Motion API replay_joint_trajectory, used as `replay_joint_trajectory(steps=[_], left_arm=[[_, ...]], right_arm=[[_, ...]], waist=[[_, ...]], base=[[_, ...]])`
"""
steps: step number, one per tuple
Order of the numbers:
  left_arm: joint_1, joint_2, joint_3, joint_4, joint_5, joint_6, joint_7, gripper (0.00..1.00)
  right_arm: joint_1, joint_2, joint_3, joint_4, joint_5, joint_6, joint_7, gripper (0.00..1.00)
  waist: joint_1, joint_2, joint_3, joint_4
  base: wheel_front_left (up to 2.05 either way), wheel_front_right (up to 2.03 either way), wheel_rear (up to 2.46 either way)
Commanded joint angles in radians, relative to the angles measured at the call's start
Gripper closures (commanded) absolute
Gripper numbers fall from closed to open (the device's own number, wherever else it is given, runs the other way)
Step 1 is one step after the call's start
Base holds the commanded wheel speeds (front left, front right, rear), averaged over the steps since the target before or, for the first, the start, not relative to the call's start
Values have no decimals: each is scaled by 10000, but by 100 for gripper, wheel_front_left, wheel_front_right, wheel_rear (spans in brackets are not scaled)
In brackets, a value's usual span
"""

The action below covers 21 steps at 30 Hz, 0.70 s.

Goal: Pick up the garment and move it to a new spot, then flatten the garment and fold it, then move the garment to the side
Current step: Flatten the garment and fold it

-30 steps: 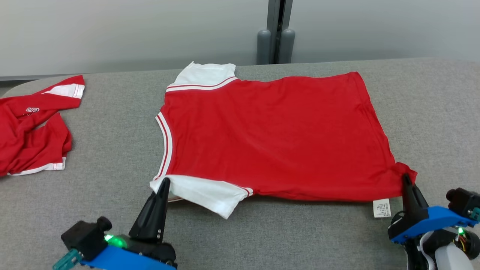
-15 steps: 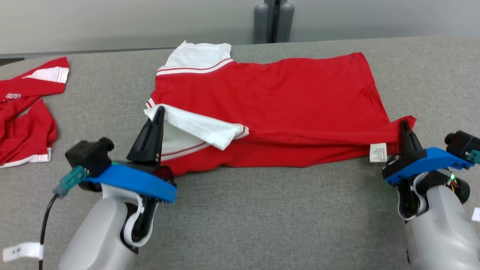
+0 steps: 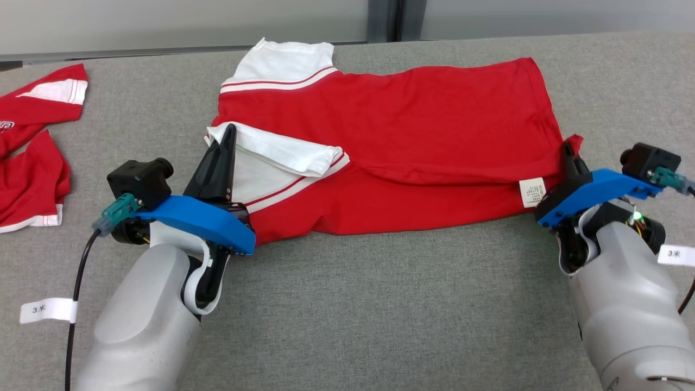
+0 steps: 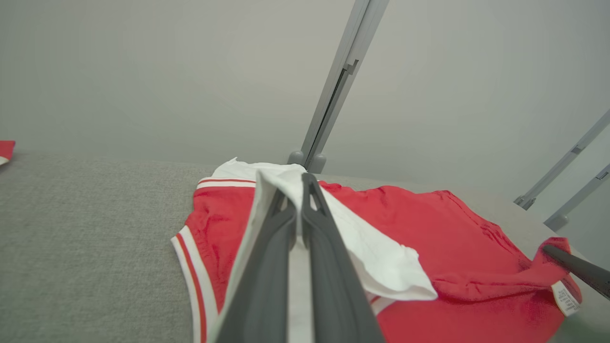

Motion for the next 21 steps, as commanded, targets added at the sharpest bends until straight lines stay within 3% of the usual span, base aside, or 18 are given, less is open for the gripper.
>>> replay_joint_trajectory(steps=[1, 2, 3, 4, 11, 21], left_arm=[[-292, -42, 81, 313, 77, -20, -58, 100], [-364, -75, 80, 443, 125, -20, -71, 93], [-431, -128, 84, 536, 120, -20, -76, 55], [-477, -173, 88, 610, 125, -20, -79, 2], [-246, -313, 384, 273, 191, -21, -87, 0], [734, 83, 296, -588, -10, -21, -89, 0]], right_arm=[[-447, -30, -89, 343, -282, 3, -128, 59], [-594, -29, -65, 489, -399, 3, -160, 32], [-739, -29, -40, 587, -482, 3, -214, 0], [-892, -32, -7, 671, -528, 3, -247, 0], [-1225, -30, 204, 692, -436, 3, -447, 0], [-151, -29, 793, -1597, -915, 3, -441, 0]], waist=[[-1, -1, 67, -5], [-1, -1, 95, -6], [-1, -1, 119, -1], [-1, -1, 138, 11], [-1, -1, 190, 96], [-1, -1, -18, 84]], base=[[0, 0, 0], [0, 0, 0], [0, 0, 0], [0, 0, 0], [0, 0, 0], [0, 0, 0]])
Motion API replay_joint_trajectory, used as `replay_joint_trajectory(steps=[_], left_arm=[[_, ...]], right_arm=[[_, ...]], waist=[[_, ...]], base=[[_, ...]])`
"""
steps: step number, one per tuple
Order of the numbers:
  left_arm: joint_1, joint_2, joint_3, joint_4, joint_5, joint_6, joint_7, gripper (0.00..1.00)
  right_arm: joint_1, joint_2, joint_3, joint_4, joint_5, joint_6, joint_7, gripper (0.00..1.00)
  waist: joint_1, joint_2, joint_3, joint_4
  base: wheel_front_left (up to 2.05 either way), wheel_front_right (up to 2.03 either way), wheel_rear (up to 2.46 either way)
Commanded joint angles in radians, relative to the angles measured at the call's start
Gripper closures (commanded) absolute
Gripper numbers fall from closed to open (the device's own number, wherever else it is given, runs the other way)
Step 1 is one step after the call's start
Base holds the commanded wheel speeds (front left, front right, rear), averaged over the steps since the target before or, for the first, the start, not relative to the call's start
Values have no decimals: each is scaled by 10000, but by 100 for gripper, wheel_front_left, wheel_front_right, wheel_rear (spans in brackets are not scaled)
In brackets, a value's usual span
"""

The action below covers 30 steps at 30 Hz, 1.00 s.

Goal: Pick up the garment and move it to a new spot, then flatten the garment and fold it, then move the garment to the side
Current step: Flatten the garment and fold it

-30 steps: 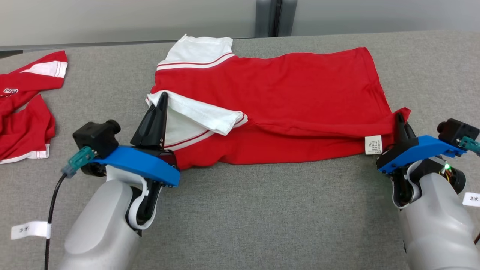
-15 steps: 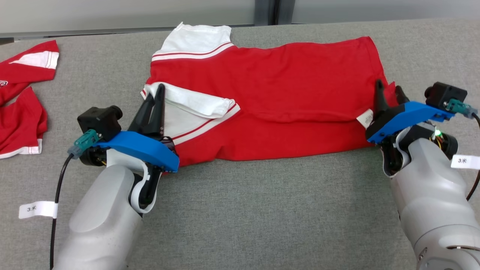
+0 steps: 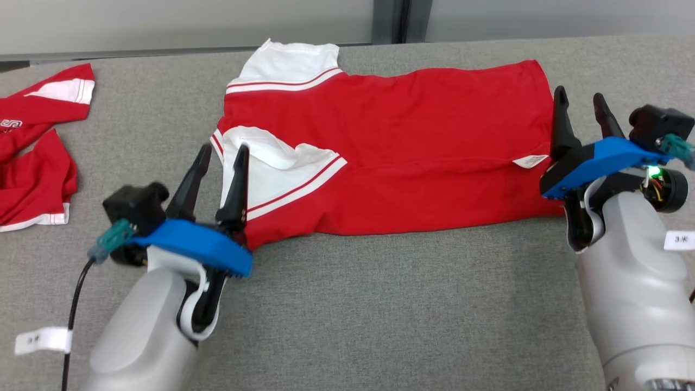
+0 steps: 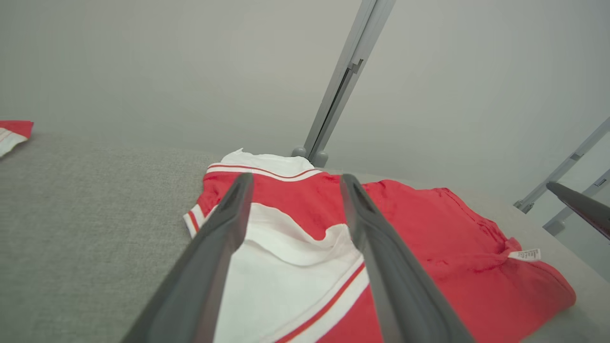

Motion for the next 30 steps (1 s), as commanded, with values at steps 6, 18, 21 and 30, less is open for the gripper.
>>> replay_joint_trajectory(steps=[6, 18, 21, 30], left_arm=[[1189, 574, -40, -453, -369, 115, 375, 0], [2736, 624, 257, -1260, -1737, 1023, 2374, 0], [2718, 650, 301, -1316, -1896, 1263, 2726, 0], [2506, 555, 232, -1701, -1994, 1230, 2863, 100]], right_arm=[[1352, -34, 170, -1268, -584, 1, -32, 0], [3502, -50, 308, -3419, -558, 1, 1082, 0], [3714, -71, 389, -3806, -567, 1, 1457, 0], [3561, -274, 233, -3632, -452, 1, 2724, 0]], waist=[[-1, 0, -310, 3], [-1, 0, -287, -77], [-1, 0, -192, -175], [-1, 0, -11, -260]], base=[[0, 0, 0], [0, 0, 0], [0, 0, 0], [0, 0, 0]])
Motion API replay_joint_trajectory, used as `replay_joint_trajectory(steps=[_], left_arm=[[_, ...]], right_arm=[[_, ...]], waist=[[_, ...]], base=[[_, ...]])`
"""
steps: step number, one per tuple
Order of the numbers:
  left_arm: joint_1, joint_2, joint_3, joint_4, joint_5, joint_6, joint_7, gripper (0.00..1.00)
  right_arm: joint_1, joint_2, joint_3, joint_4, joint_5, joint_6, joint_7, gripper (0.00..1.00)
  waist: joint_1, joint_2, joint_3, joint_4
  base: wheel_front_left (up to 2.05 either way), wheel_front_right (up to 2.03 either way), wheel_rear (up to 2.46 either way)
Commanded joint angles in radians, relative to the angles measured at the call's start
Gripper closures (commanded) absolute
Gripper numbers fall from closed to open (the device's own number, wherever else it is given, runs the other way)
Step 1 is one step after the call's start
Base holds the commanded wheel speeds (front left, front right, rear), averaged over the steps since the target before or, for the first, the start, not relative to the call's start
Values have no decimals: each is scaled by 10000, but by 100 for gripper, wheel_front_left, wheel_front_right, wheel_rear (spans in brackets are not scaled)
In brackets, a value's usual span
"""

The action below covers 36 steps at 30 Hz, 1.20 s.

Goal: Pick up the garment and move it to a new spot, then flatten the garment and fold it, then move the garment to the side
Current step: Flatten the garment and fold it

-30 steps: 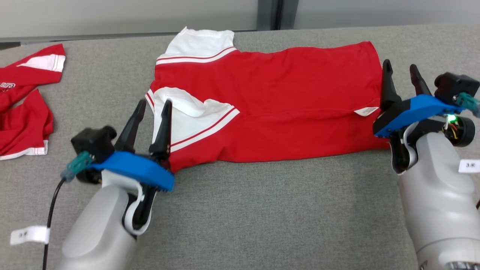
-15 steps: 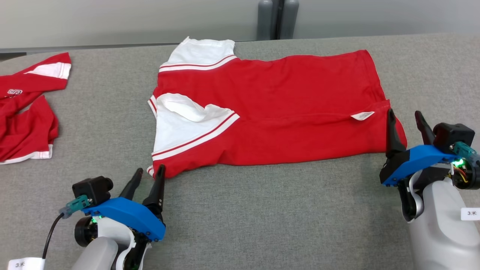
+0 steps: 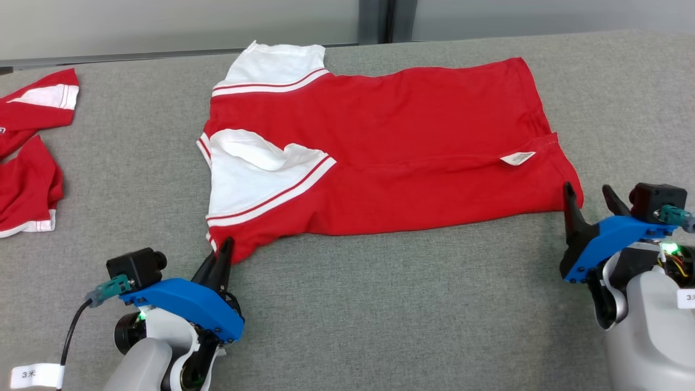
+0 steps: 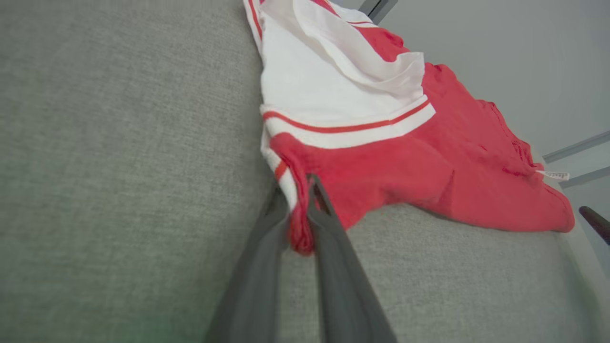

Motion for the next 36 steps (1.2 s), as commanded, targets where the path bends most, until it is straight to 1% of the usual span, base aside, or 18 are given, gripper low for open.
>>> replay_joint_trajectory(steps=[1, 7, 8, 9, 10, 11, 14, 17, 22, 23, 24, 26, 29, 33, 35, 36], left_arm=[[-164, -3, 37, -106, 37, -26, -153, 100], [-172, 10, 84, -525, 162, -90, -576, 100], [-138, 3, 133, -584, 141, -75, -644, 100], [-109, 29, 144, -642, 184, -54, -714, 100], [-56, 63, 166, -749, 232, -58, -841, 100], [-26, 62, 172, -803, 239, -55, -886, 100], [78, 103, 196, -1034, 249, -79, -980, 100], [262, 220, 201, -1357, 300, -45, -1034, 100], [912, 526, 269, -2293, 232, 119, -978, 100], [1147, 629, 272, -2550, 189, 149, -933, 100], [1709, 847, 290, -3111, 135, 275, -817, 100], [2384, 1060, 309, -3691, 79, 463, -710, 100], [3417, 1390, 296, -4439, 15, 741, -543, 100], [4378, 1651, 230, -4965, -176, 946, -296, 100], [4669, 1730, 216, -4979, -239, 1031, -225, 100], [4739, 1677, 226, -4918, -330, 1050, -199, 100]], right_arm=[[-187, -85, -117, 212, 113, 1, 161, 0], [-540, -238, -237, 1286, 718, 1, 961, 0], [-624, -216, -209, 1457, 942, 3, 1070, 14], [-699, -182, -274, 1609, 1225, 3, 1135, 55], [-830, -272, -205, 1858, 1463, 3, 1130, 83], [-895, -375, -190, 1949, 1550, 1, 1067, 100], [-1106, -450, -64, 2054, 1916, 3, 787, 100], [-984, -584, 211, 1883, 2255, 1, 496, 100], [-34, -774, 687, 1065, 3060, 1, 174, 100], [243, -761, 802, 797, 3213, 1, 145, 100], [952, -723, 1016, 179, 3471, 1, 200, 100], [1764, -674, 1200, -552, 3755, 1, 312, 100], [3014, -558, 1243, -1682, 4029, 1, 567, 100], [4414, -327, 949, -2878, 4130, 1, 919, 100], [4850, -194, 803, -3248, 4145, 1, 1105, 100], [5011, -149, 744, -3364, 4089, 1, 1168, 100]], waist=[[1, 0, 9, 54], [1, 0, -29, 362], [1, 0, -38, 391], [1, 0, -49, 408], [1, 0, -88, 449], [1, 0, -117, 475], [1, 0, -230, 523], [1, 0, -394, 524], [1, 0, -736, 458], [1, 0, -794, 430], [1, 0, -898, 357], [1, 0, -978, 269], [1, 0, -1091, 186], [1, 0, -1220, 166], [1, 0, -1270, 150], [1, 0, -1298, 154]], base=[[0, 0, 0], [0, 0, 0], [0, 0, 0], [0, 0, 0], [0, 0, 0], [0, 0, 0], [0, 0, 0], [0, 0, 0], [0, 0, 0], [0, 0, 0], [0, 0, 0], [0, 0, 0], [0, 0, 0], [0, 0, 0], [0, 0, 0], [0, 0, 0]])
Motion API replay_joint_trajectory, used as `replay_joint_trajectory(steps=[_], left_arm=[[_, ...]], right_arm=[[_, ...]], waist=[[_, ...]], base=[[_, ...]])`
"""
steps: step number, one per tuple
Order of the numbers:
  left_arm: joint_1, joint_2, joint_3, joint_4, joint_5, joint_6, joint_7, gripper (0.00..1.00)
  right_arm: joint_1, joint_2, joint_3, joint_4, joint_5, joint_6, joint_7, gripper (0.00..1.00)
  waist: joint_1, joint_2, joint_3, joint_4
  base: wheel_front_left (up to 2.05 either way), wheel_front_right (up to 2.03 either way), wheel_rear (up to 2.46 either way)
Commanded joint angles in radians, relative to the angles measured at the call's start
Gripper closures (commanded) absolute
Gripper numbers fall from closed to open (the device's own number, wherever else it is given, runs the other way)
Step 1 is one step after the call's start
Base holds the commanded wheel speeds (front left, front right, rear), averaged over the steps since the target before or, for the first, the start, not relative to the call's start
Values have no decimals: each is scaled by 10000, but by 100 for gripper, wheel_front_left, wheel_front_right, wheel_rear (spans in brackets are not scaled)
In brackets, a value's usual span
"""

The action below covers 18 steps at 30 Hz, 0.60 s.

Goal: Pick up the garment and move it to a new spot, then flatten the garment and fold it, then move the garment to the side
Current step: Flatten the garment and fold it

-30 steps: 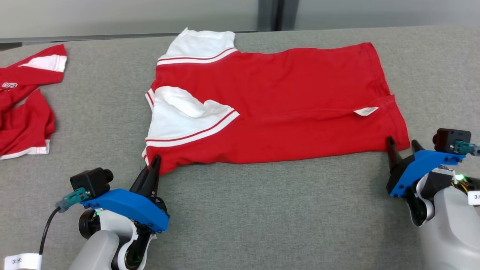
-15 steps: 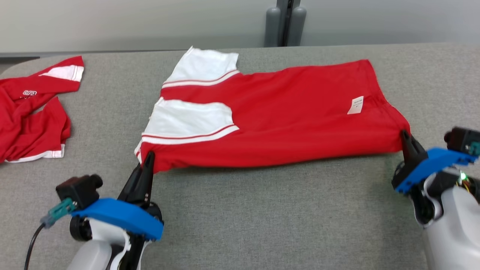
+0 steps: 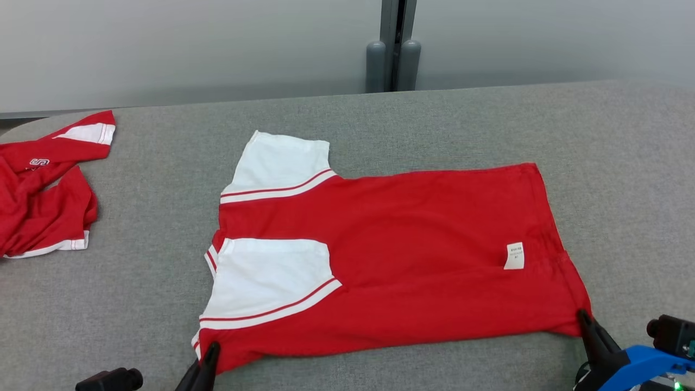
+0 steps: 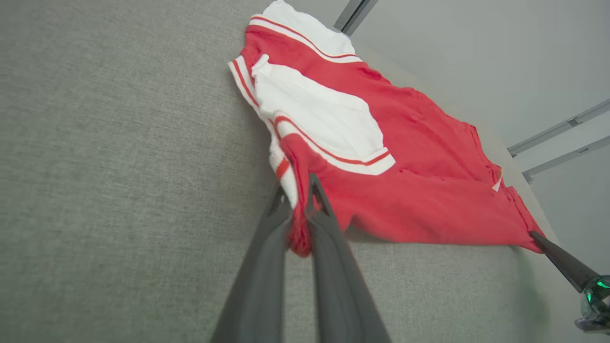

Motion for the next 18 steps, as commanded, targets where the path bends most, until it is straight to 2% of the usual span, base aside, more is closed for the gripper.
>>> replay_joint_trajectory(steps=[1, 7, 8, 9, 10, 11, 15, 18], left_arm=[[113, -41, 65, 130, -209, 37, 77, 100], [-110, -140, -70, 1010, -228, -60, 135, 100], [-214, -162, -129, 1163, -198, -105, 132, 100], [-309, -225, -157, 1287, -189, -134, 99, 71], [-399, -251, -172, 1395, -156, -191, 54, 19], [-478, -260, -186, 1456, -123, -217, 13, 0], [-908, -101, -107, 1394, 32, -347, -47, 0], [-1637, 202, -106, 948, 185, -550, 298, 0]], right_arm=[[325, 93, -121, -236, -84, 1, 154, 100], [577, 269, -260, -318, -274, 1, 347, 100], [581, 290, -281, -312, -314, 1, 355, 71], [588, 309, -305, -313, -298, 1, 357, 40], [601, 321, -308, -324, -293, 1, 361, 0], [624, 331, -306, -341, -296, 1, 373, 0], [644, 359, -400, -578, -248, 1, 326, 0], [527, 360, -635, -932, -383, 1, 300, 0]], waist=[[1, 0, -62, 3], [1, 0, -180, 31], [1, 0, -201, 36], [1, 0, -218, 39], [1, 0, -235, 37], [1, 0, -253, 31], [1, 0, -260, -5], [1, 0, -203, 16]], base=[[0, 0, 0], [0, 0, 0], [0, 0, 0], [0, 0, 0], [0, 0, 0], [0, 0, 0], [0, 0, 0], [0, 0, 0]])
